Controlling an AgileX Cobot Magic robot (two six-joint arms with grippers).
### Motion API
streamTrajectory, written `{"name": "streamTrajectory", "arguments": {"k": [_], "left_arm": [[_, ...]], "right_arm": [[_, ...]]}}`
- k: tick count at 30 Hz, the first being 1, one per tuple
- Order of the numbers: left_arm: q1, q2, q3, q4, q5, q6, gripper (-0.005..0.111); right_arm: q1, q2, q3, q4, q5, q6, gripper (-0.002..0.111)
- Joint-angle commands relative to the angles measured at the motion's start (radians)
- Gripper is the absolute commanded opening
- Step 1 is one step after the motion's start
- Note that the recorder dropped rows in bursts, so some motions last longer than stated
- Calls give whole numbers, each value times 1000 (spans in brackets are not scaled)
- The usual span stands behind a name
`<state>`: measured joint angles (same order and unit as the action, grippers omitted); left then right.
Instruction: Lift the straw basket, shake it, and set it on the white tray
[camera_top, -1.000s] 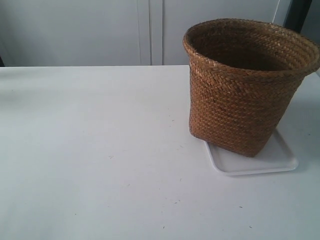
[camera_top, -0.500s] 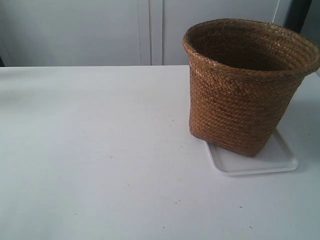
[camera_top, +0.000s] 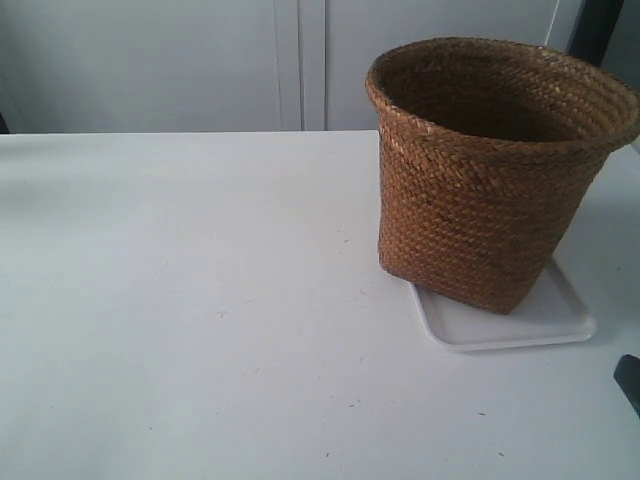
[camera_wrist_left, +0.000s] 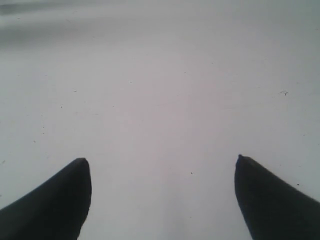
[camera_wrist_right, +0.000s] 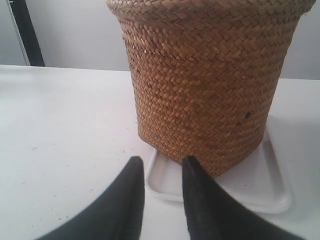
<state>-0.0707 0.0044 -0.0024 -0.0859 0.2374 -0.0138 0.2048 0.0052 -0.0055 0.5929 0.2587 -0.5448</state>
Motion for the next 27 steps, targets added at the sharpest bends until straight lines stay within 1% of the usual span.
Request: {"name": "streamTrajectory", "arguments": {"k": [1, 16, 17, 21, 22, 24, 27], "left_arm": [[0, -4, 2, -3, -1, -1, 81], [0, -4, 2, -3, -1, -1, 81], [0, -4, 2, -3, -1, -1, 81], [0, -4, 2, -3, -1, -1, 81], [0, -4, 2, -3, -1, -1, 81], [0, -4, 2, -3, -1, -1, 81], [0, -4, 2, -3, -1, -1, 81]], "right_arm": [[4, -5, 5, -12, 7, 3, 26], [4, -5, 5, -9, 6, 3, 26], [4, -5, 5, -45, 6, 3, 26], [4, -5, 5, -359, 45, 5, 26], [4, -5, 5, -409, 49, 5, 26], [4, -5, 5, -441, 49, 5, 26], [4, -5, 5, -421, 49, 5, 26]]}}
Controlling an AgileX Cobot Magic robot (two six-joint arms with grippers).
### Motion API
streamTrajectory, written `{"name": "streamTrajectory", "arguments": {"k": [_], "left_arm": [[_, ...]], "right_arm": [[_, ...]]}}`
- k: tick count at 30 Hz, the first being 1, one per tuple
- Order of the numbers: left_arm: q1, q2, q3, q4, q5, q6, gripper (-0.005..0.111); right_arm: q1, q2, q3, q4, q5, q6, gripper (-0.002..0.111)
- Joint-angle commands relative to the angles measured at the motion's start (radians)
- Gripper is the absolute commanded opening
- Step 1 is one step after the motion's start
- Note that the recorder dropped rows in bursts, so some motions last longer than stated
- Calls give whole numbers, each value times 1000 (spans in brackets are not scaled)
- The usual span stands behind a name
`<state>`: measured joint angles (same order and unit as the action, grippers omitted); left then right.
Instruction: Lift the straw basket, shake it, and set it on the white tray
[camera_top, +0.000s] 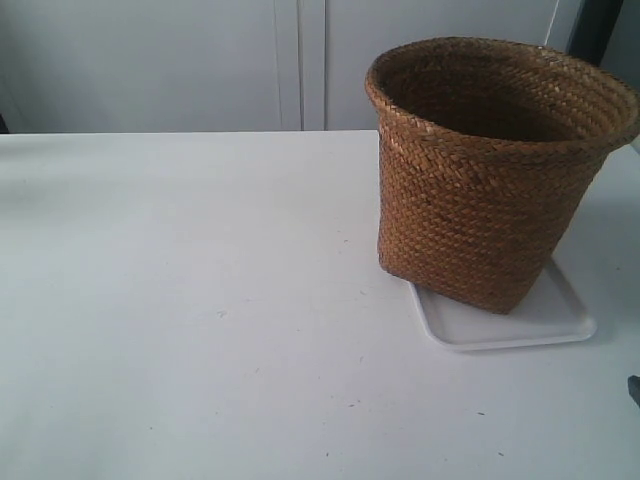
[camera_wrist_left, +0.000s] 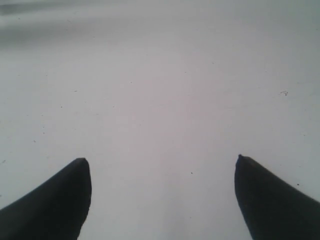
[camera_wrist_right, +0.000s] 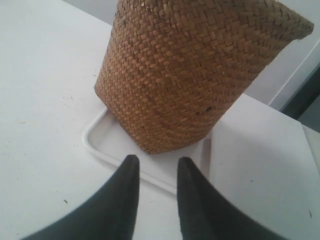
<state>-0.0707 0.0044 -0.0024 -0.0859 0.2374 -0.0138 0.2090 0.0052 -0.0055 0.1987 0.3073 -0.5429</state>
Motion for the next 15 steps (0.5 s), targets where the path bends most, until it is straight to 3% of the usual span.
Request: {"name": "streamTrajectory", "arguments": {"k": [1, 15], "left_arm": [[0, -4, 2, -3, -1, -1, 81], [0, -4, 2, -3, -1, -1, 81]], "right_arm": [[0, -5, 5, -27, 5, 3, 26], [0, -5, 5, -32, -29, 5, 26]]}}
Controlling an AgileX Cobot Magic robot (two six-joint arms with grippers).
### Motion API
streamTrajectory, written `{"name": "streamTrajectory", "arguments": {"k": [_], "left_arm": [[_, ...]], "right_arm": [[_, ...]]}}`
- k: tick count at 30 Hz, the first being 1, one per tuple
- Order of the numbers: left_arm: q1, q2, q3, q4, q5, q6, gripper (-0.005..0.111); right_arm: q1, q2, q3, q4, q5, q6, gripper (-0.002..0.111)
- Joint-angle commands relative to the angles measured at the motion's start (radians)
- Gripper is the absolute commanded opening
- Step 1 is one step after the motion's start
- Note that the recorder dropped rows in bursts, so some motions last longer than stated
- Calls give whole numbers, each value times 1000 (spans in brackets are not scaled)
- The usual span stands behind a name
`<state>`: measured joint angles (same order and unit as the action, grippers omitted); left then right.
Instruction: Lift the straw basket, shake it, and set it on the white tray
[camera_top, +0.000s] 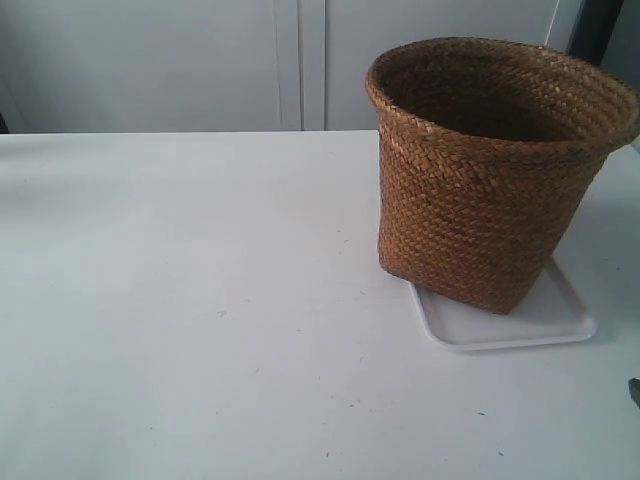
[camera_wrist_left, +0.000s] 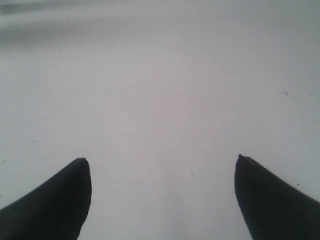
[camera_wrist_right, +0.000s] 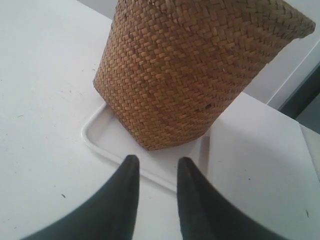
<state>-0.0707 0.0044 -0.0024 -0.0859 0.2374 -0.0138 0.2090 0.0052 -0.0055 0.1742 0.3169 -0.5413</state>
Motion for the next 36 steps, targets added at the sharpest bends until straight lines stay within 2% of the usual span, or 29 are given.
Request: {"name": "streamTrajectory", "arguments": {"k": [1, 4, 7, 11, 15, 18, 20, 31, 36], "left_arm": [[0, -4, 2, -3, -1, -1, 81], [0, -4, 2, -3, -1, -1, 81], [0, -4, 2, -3, -1, -1, 81], [0, -4, 2, -3, -1, -1, 81], [0, -4, 2, -3, -1, -1, 81], [0, -4, 2, -3, -1, -1, 81], [0, -4, 2, -3, -1, -1, 81], [0, -4, 2, -3, -1, -1, 81], [0, -4, 2, -3, -1, -1, 81]], "right_arm": [[0, -5, 5, -3, -52, 12, 26], [0, -5, 5, 82, -4, 176, 26], [0, -5, 5, 80, -5, 424, 26], [0, -5, 5, 77, 3, 635, 26], [0, -5, 5, 77, -5, 978, 26], [0, -5, 5, 67, -49, 977, 26], [0, -5, 5, 38, -60, 892, 26], [0, -5, 5, 2, 33, 630, 26], [0, -5, 5, 2, 33, 627, 26]]}}
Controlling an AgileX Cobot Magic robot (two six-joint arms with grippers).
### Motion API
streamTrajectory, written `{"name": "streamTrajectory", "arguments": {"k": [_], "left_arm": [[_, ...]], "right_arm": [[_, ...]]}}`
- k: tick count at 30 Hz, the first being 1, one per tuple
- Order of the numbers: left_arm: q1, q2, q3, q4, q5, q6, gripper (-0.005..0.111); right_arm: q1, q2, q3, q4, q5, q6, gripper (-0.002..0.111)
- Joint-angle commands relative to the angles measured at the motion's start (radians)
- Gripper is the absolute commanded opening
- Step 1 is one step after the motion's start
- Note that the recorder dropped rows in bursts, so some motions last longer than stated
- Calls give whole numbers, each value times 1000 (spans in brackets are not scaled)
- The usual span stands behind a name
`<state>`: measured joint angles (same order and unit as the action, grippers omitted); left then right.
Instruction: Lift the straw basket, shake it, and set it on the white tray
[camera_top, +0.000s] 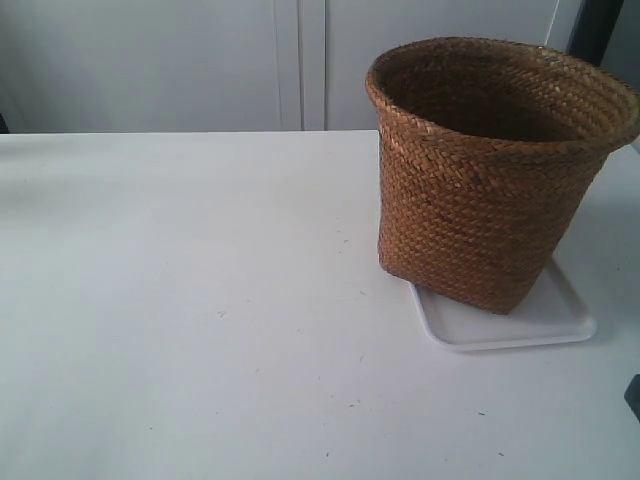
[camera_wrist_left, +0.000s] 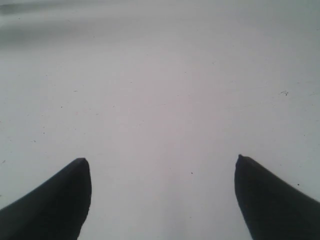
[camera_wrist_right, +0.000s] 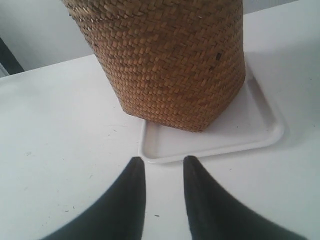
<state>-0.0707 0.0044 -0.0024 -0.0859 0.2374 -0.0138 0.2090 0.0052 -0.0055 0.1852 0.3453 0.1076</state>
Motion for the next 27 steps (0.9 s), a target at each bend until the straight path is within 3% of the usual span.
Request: {"name": "streamTrajectory", "arguments": {"k": [1, 27], "left_arm": [[0, -4, 2, -3, -1, -1, 81], [0, -4, 2, -3, -1, -1, 81]], "right_arm": [[0, -5, 5, -9, 5, -22, 26], [0, -5, 5, -4, 5, 0, 26]]}}
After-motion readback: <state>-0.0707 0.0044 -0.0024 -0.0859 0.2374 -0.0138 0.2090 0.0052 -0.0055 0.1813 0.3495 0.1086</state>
